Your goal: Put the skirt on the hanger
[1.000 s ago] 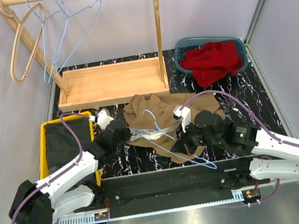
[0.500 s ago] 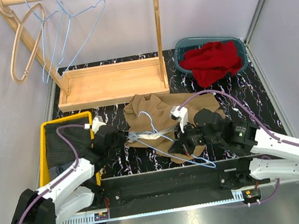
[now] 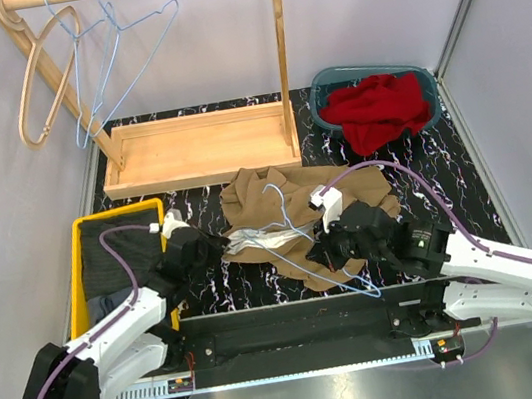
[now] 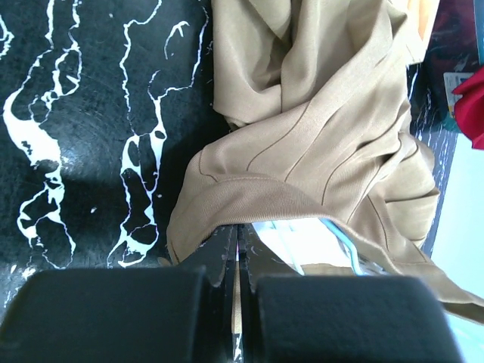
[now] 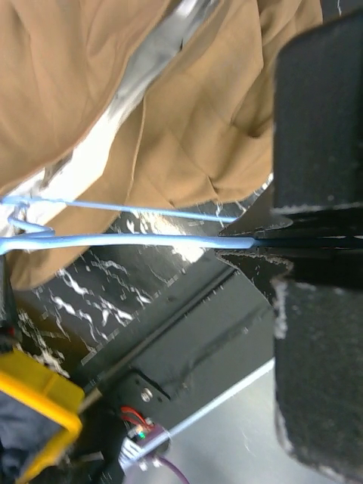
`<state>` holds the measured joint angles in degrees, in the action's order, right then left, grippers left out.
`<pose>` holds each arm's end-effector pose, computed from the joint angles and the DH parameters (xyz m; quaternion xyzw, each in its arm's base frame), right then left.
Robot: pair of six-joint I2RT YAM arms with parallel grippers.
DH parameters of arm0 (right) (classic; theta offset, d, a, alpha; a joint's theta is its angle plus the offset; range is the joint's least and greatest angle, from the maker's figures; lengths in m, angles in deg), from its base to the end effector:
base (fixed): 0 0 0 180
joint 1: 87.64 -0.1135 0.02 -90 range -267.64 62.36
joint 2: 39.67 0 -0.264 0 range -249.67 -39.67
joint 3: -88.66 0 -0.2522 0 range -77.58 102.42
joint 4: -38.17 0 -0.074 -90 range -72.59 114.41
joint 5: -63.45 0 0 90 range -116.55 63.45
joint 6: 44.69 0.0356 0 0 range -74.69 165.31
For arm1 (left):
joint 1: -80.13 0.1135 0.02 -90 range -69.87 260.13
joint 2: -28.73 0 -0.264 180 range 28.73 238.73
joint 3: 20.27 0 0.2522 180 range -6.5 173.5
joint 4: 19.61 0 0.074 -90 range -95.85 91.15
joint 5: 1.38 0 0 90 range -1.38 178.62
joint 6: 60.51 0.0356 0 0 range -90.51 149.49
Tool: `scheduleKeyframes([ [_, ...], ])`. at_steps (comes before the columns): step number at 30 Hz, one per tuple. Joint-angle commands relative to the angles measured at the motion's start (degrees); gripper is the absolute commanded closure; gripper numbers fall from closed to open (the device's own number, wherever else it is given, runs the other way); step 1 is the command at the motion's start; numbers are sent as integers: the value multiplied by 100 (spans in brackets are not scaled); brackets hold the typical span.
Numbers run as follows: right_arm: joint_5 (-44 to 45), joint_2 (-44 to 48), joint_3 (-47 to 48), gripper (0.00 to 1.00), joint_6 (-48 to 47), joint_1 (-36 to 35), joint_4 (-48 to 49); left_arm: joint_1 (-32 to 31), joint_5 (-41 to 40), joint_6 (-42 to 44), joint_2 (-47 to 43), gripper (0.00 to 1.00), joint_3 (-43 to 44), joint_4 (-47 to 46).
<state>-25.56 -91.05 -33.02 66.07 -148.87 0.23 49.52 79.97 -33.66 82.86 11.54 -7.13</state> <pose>0.0966 0.1746 0.2938 -0.2970 0.8181 0.3173 0.3766 0.1648 -0.0913 0.1693 -0.2811 0.8385 -0.2915 0.3646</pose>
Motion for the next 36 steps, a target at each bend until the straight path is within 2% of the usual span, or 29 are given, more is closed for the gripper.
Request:
scheduleKeyframes([
  [1, 674, 23, -87, 100, 52, -38, 467, 38, 205, 365, 98, 87, -20, -496],
  [5, 832, -100, -272, 100, 192, -38, 730, 38, 407, 716, 159, 69, -20, -628],
  [7, 876, -136, -359, 100, 236, -38, 915, 29, 504, 962, 151, 64, -29, -724],
  [10, 885, -189, -421, 100, 324, -47, 1047, 3, 697, 1235, 159, 61, 6, -777],
  [15, 929, -189, -456, 100, 377, -38, 1153, -269, 627, 1525, 185, 60, 102, -769],
  [23, 911, -206, -492, 100, 394, -38, 1232, -762, 153, 1429, 546, 59, 375, -610],
  [33, 762, -110, -553, 100, 465, -47, 1267, -841, -1041, 1042, 845, 59, 498, -663],
  [36, 753, -48, -579, 100, 465, -38, 1267, -850, -1130, 998, 968, 60, 525, -812],
])
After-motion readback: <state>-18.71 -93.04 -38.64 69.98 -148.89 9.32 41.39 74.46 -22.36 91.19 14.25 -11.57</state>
